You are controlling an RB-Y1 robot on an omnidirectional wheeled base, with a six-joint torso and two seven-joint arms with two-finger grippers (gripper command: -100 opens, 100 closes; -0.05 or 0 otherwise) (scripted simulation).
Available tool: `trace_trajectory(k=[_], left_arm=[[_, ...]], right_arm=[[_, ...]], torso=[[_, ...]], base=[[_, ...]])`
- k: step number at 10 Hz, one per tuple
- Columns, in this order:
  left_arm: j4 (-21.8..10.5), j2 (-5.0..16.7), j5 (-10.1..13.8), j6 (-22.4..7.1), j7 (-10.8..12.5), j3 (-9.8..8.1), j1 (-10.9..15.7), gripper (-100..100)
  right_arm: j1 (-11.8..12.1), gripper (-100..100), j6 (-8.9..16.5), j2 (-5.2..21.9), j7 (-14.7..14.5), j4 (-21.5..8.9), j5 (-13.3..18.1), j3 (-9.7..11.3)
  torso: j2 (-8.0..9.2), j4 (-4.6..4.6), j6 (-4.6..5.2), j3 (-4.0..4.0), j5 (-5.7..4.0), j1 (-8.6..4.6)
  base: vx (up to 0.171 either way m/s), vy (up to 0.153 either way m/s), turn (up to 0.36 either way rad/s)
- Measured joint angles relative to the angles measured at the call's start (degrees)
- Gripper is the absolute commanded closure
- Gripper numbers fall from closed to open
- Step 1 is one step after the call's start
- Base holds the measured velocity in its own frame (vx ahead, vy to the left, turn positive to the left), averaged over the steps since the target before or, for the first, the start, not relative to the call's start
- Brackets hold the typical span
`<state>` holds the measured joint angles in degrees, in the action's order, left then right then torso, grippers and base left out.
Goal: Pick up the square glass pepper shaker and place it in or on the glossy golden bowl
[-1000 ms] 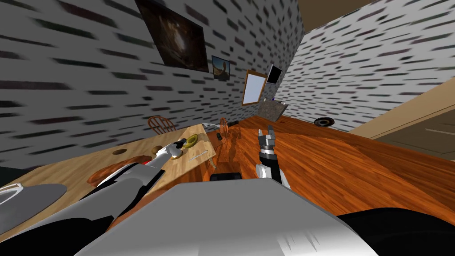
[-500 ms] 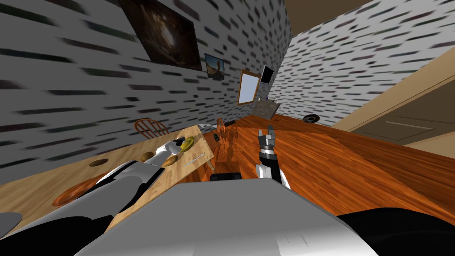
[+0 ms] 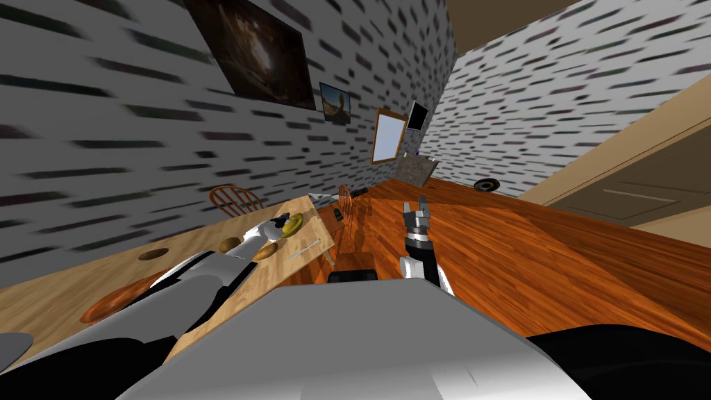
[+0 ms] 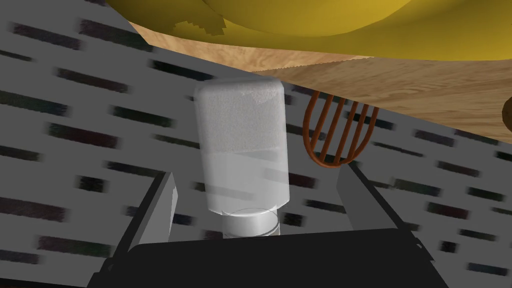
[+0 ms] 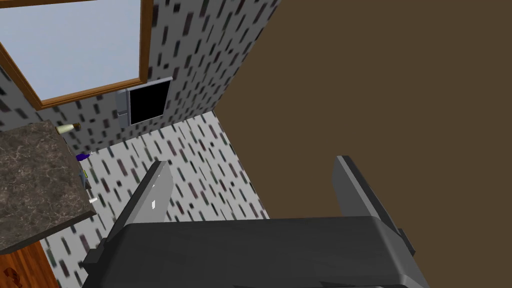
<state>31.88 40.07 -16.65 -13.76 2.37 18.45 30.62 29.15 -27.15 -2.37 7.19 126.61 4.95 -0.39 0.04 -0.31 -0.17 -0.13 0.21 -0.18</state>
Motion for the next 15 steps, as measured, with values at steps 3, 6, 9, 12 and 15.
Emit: trace_trajectory(k=[3, 6, 9, 12, 15], left_arm=[[2.7, -1.2, 0.6, -2.1, -2.5, -1.46, -0.2, -100], [4.2, -3.7, 1.5, -4.1, -6.9, -4.09, 1.6, -100], [6.5, -5.5, 2.2, -6.7, -11.9, -6.43, 2.2, -100], [8.1, -8.6, 1.6, -8.6, -16.0, -9.64, 3.5, -100], [8.3, -10.1, 2.2, -9.8, -19.9, -11.34, 5.0, -100]], right_arm=[[0.0, 0, 0.0, 0.0, 0.0, 0.0, 0.0, 0.0], [0.0, 0, 0.0, 0.0, 0.0, 0.0, 0.0, 0.0], [0.0, 0, 0.0, 0.0, 0.0, 0.0, 0.0, 0.0], [0.0, 0, 0.0, 0.0, 0.0, 0.0, 0.0, 0.0], [0.0, 0, 0.0, 0.0, 0.0, 0.0, 0.0, 0.0]], torso=[[0.03, 0.01, 0.00, 0.02, 0.02, 0.09], [0.05, 0.02, -0.02, 0.03, 0.03, 0.16], [0.03, 0.01, 0.00, 0.02, 0.02, 0.09], [0.04, 0.01, -0.01, 0.02, 0.02, 0.10], [0.03, 0.01, -0.02, 0.02, 0.01, 0.08]], base=[[-0.010, 0.029, 0.083], [-0.012, 0.039, 0.066], [-0.010, 0.033, 0.088], [-0.008, 0.029, 0.058], [-0.006, 0.023, 0.052]])
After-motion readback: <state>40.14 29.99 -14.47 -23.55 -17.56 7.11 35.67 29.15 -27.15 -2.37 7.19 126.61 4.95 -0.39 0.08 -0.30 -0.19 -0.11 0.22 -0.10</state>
